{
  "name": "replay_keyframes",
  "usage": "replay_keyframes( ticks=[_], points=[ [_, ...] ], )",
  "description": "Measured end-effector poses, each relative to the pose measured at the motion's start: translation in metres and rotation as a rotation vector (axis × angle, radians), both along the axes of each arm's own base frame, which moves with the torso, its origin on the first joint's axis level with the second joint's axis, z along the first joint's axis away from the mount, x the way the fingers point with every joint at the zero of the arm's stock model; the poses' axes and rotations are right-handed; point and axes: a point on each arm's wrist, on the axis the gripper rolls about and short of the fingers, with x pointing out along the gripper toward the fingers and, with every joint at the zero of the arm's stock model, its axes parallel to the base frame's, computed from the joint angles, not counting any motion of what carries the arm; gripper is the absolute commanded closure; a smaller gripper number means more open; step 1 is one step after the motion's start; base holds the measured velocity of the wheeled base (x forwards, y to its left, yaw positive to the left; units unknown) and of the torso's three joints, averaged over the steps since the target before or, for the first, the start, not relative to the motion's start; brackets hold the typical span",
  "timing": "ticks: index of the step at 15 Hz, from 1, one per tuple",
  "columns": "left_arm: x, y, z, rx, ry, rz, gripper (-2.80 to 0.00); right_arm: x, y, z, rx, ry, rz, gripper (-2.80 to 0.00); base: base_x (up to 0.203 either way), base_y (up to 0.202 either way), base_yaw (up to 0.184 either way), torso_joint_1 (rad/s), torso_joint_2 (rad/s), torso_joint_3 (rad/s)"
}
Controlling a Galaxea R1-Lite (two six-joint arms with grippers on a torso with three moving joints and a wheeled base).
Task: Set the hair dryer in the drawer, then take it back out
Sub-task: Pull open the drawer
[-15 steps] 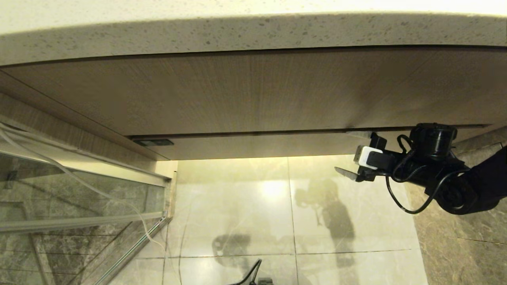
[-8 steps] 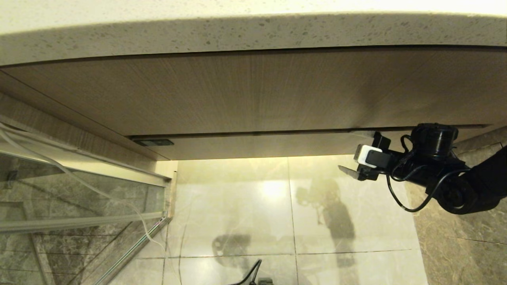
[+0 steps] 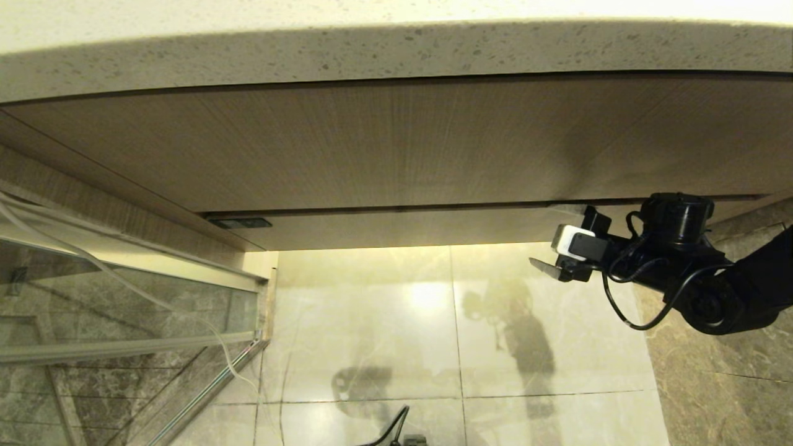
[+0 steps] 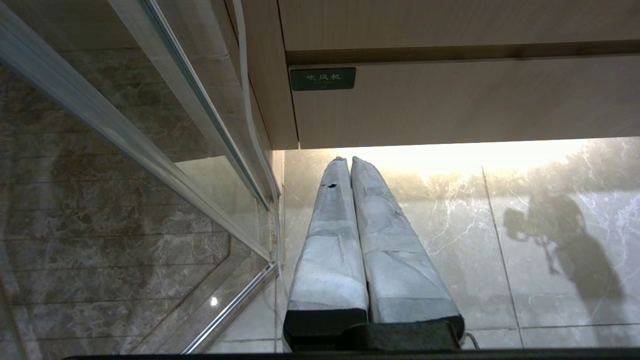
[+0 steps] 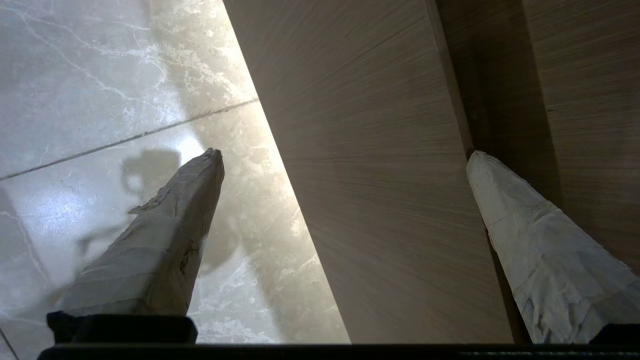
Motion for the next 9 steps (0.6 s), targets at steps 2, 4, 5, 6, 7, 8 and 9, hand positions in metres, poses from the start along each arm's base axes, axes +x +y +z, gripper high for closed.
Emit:
replay_keyframes(
  ticks=[2, 4, 5, 6, 7, 8, 9],
  points=[
    [0.0, 0.0, 0.0, -0.001, 0.0, -0.001, 0.0, 0.0, 0.0003, 0.0001, 0.0, 0.0, 0.0, -2.8, 0.0, 0.0, 0.0, 0.0, 0.0, 0.0],
    [0.0, 0.0, 0.0, 0.0, 0.0, -0.001, 0.0, 0.0, 0.0006, 0.0012, 0.006, -0.002, -0.013, -2.8, 0.0, 0.0, 0.0, 0.0, 0.0, 0.0],
    [0.0, 0.0, 0.0, 0.0, 0.0, -0.001, 0.0, -0.0001, 0.0013, 0.0027, 0.013, -0.009, -0.015, -2.8, 0.0, 0.0, 0.0, 0.0, 0.0, 0.0],
    [0.0, 0.0, 0.0, -0.001, 0.0, 0.0, 0.0, -0.0005, 0.0028, 0.0045, 0.022, -0.018, -0.016, -2.8, 0.0, 0.0, 0.0, 0.0, 0.0, 0.0],
    [0.0, 0.0, 0.0, -0.001, 0.0, -0.001, 0.0, -0.0014, 0.0043, 0.0056, 0.029, -0.02, -0.015, -2.8, 0.0, 0.0, 0.0, 0.0, 0.0, 0.0],
    [0.0, 0.0, 0.0, -0.001, 0.0, -0.001, 0.0, -0.0029, 0.0051, 0.0065, 0.029, -0.02, -0.014, -2.8, 0.0, 0.0, 0.0, 0.0, 0.0, 0.0],
    [0.0, 0.0, 0.0, -0.001, 0.0, -0.001, 0.0, -0.0042, 0.0055, 0.0068, 0.03, -0.02, -0.013, -2.8, 0.0, 0.0, 0.0, 0.0, 0.0, 0.0]
  ],
)
